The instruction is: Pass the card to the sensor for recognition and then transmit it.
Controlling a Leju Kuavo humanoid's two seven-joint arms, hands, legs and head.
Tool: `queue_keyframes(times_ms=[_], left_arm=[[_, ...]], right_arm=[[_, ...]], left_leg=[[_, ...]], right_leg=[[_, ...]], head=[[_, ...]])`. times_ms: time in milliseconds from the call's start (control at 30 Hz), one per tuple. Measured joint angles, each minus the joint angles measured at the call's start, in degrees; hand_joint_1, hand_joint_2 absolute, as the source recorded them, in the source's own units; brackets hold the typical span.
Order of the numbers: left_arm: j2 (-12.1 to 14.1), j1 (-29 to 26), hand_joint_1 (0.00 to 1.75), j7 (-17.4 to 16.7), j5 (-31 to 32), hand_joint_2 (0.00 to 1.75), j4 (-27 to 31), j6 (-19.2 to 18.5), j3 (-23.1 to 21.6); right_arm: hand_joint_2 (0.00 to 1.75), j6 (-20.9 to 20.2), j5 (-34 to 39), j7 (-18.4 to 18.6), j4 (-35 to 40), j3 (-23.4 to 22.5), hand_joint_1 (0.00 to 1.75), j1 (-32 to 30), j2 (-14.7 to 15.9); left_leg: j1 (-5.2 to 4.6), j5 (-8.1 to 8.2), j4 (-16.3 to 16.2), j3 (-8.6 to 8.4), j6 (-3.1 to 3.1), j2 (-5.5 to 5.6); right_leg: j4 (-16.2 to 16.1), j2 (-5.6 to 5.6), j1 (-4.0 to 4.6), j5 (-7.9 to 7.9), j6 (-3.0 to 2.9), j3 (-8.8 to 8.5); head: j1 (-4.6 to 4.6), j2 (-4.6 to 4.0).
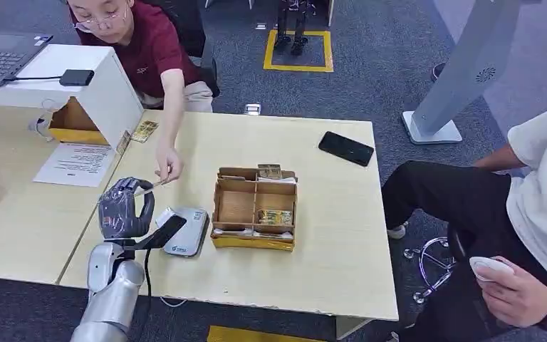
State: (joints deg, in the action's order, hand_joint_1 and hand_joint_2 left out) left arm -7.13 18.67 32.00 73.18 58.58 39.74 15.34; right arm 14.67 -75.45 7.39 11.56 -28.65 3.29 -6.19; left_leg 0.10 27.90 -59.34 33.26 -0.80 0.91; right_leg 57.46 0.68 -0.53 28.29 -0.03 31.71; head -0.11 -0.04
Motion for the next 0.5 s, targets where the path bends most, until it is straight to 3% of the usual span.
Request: queue_keyframes(times_ms=[500], left_arm=[[0.0, 0.0, 1.75, 1.9, -2.3, 1.75, -0.2, 0.0, 1.1]], right_arm=[[0.0, 0.1, -0.4, 0.0, 0.0, -0.1, 0.0, 0.0, 0.0]], left_leg=[[0.0, 0.0, 0.0, 0.0, 0.0, 0.01]], right_leg=[[0.0, -0.01, 0.0, 0.0, 0.0, 0.0]], head=[[0.0, 0.0]])
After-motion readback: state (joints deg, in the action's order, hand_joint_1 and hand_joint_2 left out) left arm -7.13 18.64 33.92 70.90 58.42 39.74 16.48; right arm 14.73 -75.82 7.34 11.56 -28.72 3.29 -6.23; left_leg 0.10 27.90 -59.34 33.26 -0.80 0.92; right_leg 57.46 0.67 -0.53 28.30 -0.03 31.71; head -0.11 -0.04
